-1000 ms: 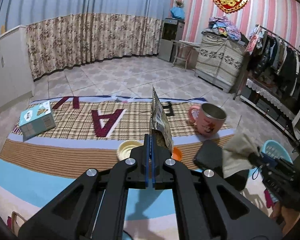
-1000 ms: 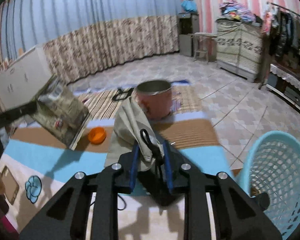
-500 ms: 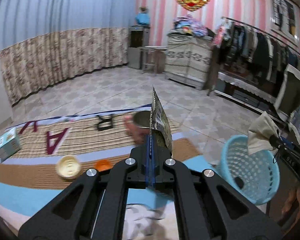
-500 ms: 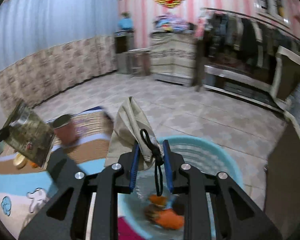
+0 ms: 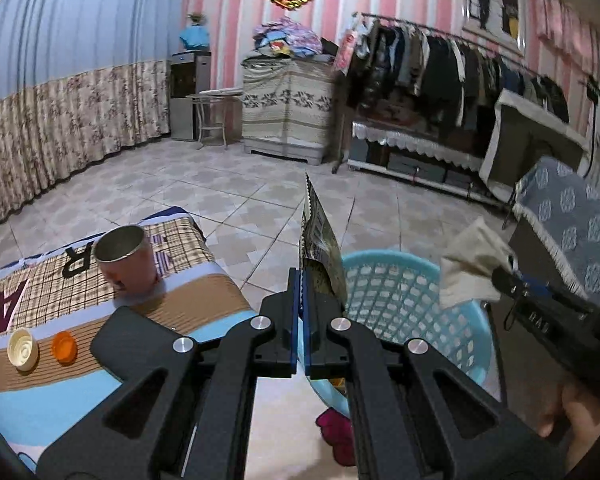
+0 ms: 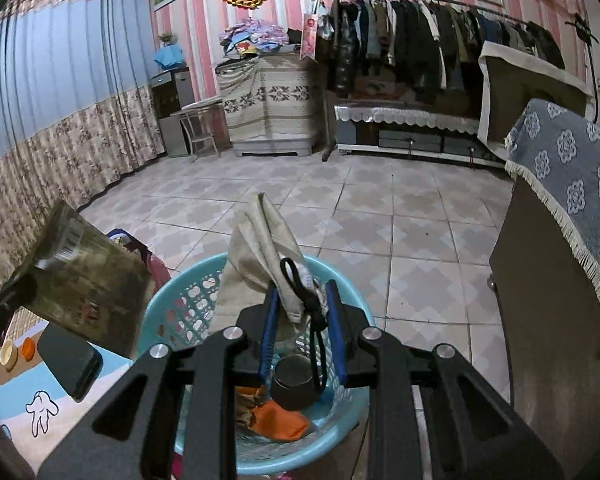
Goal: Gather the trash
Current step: 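Open the left tool over the blue basket to drop the snack bag, then open the right tool over the basket to drop the beige cloth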
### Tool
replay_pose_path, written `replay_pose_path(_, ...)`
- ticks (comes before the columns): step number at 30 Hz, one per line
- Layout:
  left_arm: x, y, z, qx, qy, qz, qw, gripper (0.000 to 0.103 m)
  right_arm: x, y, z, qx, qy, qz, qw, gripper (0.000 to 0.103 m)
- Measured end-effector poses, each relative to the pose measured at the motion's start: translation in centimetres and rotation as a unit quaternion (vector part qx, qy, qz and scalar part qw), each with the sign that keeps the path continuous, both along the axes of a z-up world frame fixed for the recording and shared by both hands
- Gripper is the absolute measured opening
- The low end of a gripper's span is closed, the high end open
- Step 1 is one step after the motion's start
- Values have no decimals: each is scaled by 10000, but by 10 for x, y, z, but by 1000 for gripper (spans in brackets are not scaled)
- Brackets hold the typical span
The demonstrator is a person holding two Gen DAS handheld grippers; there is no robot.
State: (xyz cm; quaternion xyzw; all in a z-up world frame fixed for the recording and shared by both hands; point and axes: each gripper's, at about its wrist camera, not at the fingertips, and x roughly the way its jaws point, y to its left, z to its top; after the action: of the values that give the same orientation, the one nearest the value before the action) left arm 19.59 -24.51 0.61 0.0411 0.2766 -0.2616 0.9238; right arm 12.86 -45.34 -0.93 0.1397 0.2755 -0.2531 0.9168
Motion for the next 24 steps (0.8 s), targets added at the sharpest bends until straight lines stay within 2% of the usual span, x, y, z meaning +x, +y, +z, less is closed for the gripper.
replay_pose_path(8,3,-18,-22,173,143,-93,9997,1,6,-2,-8,61,69,21,10000,24)
replay_pose_path(11,4,-20,-25,219,168,-78,9996,7,7,-3,-10,66,107,-7,9999,24)
replay_pose_path(15,4,-15,-24,265,79,149,9995,44,11,0,-13,51,162,-3,9999,24)
replay_pose_path(20,9,-3,-20,250,7,392,9989,57,17,5,-15,-37,214,49,9998,24)
replay_pose_path(24,12,6,-16,168,-15,599,9981,74,20,8,-17,-86,229,121,9996,24)
